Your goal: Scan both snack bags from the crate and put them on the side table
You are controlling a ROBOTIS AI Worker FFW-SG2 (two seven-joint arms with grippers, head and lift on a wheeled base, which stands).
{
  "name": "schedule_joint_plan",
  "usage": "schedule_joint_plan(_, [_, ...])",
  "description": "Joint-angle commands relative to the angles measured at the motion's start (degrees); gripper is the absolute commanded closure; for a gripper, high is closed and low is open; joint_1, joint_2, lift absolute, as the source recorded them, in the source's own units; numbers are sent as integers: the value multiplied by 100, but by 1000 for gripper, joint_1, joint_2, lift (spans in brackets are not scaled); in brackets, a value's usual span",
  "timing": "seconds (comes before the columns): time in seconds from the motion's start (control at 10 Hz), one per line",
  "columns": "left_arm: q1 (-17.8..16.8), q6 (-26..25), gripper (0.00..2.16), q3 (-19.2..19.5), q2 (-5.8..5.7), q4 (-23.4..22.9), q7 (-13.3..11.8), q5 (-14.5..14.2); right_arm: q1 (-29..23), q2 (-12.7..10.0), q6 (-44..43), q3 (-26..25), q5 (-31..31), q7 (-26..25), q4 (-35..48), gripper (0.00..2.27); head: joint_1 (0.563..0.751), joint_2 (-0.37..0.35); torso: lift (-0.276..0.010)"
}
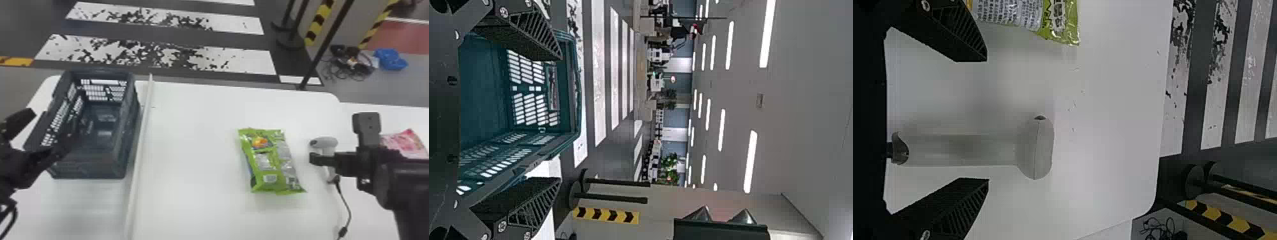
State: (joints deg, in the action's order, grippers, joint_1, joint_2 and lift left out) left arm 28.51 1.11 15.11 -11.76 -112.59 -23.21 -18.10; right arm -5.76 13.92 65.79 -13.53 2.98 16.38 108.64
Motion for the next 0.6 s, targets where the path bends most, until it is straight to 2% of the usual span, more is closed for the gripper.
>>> schedule_joint_plan(0.0, [-4,-2,144,1,-2,9,0,0,242,67,-184,17,-8,6,-519,191,695,-123,-87])
schedule_joint_plan(0.2, [-4,16,144,10,-2,1,-17,-9,567,243,-184,43,27,6,-1108,323,695,-139,-87])
schedule_joint_plan(0.3, [-4,16,144,18,7,9,-17,-9,673,331,-167,52,80,32,-1302,566,695,-144,-87])
schedule_joint_plan(0.4, [-4,16,144,18,7,9,-17,-9,690,428,-79,52,53,120,-1363,1224,695,-159,-87])
schedule_joint_plan(0.5, [-4,16,144,18,15,9,-17,-9,699,428,44,52,1,129,-1372,1993,695,-171,-87])
